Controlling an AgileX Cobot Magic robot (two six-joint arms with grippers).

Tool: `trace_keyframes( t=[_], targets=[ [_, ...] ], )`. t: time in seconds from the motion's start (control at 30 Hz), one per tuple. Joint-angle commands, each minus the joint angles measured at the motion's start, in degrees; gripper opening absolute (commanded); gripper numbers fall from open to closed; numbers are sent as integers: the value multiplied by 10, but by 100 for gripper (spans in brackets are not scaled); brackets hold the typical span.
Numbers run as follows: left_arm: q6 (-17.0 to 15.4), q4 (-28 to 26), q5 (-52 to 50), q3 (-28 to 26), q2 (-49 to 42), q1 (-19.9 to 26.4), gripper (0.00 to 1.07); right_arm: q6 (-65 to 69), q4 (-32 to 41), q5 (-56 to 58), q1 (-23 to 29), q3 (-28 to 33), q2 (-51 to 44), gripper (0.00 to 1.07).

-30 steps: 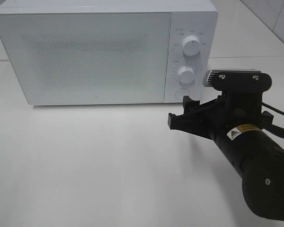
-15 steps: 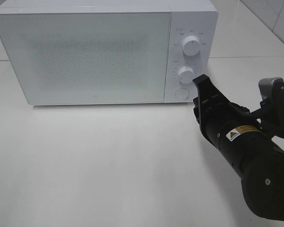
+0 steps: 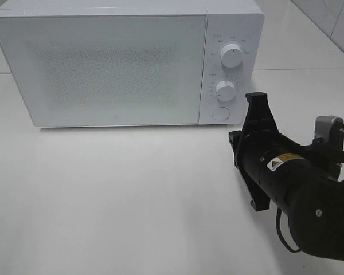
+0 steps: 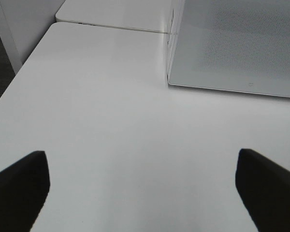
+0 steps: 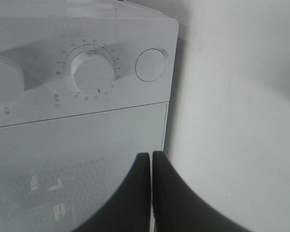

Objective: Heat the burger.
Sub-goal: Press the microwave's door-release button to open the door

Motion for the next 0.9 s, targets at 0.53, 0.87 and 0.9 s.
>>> trace_keyframes(
  t=[0.53, 0.87, 0.9],
  targets=[
    [0, -6, -4, 2, -11, 2, 100, 40, -108, 44, -100, -86, 85, 0],
    [0, -6, -4, 2, -11, 2, 100, 69, -154, 73, -152, -147, 138, 0],
    [0, -6, -4, 2, -11, 2, 100, 69, -154, 73, -152, -147, 138, 0]
  ],
)
